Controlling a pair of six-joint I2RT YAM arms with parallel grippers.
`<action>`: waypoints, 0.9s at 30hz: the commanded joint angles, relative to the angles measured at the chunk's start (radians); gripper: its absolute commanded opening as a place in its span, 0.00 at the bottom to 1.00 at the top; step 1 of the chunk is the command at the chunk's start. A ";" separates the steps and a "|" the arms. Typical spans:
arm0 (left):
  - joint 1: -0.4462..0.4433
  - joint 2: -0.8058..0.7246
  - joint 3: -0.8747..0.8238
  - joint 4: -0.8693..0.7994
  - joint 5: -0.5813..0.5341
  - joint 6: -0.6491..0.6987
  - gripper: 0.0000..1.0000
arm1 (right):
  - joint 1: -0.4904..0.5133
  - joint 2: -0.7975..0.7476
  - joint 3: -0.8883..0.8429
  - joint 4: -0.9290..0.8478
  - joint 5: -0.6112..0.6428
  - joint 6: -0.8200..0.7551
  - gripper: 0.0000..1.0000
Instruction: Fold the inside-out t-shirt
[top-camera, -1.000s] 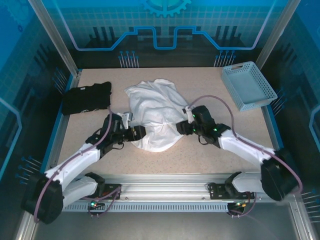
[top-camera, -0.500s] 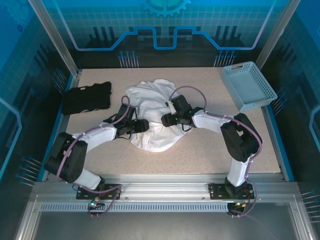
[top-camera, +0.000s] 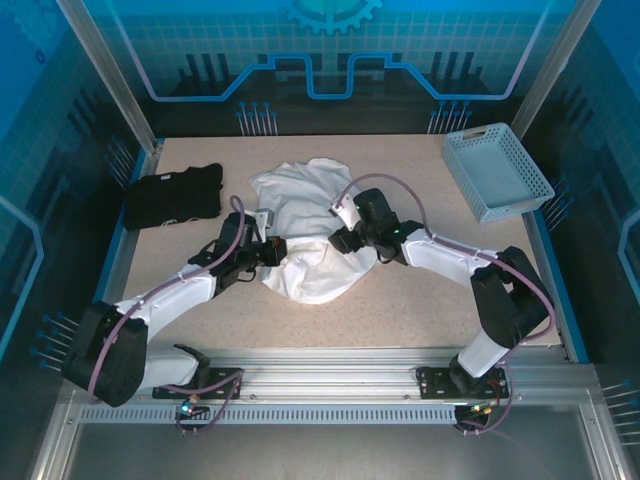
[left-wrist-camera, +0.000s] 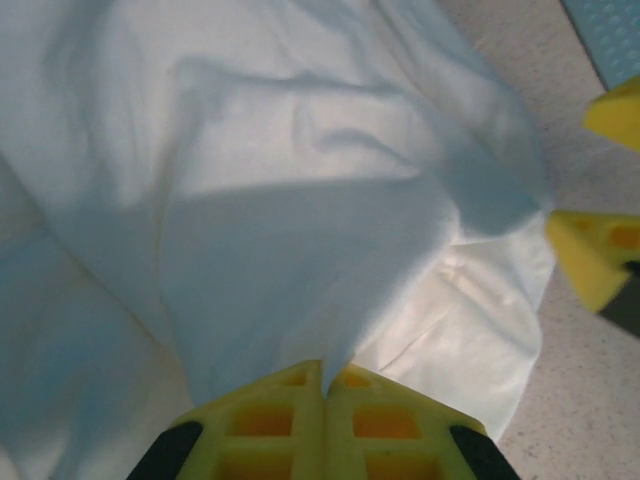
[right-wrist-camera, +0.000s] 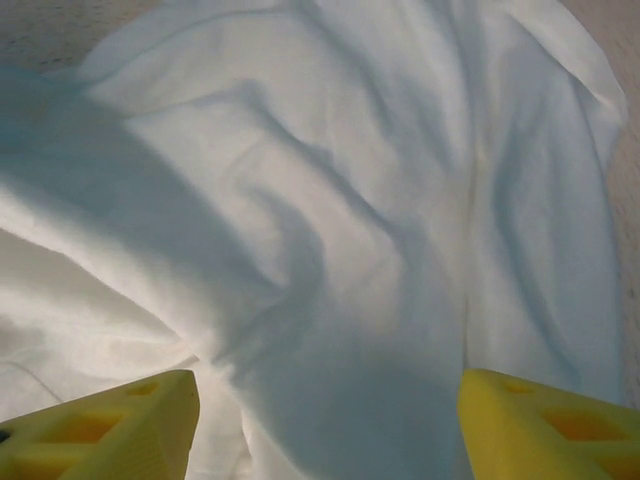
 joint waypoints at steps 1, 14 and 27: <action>0.002 -0.015 -0.016 0.038 0.038 0.021 0.00 | 0.039 0.074 0.031 0.052 -0.075 -0.145 0.69; 0.004 -0.075 -0.030 -0.024 -0.041 0.032 0.00 | 0.036 0.181 0.156 0.015 -0.074 -0.058 0.18; -0.127 -0.107 -0.018 -0.009 -0.103 0.126 0.12 | -0.026 -0.145 0.094 -0.298 -0.499 0.190 0.00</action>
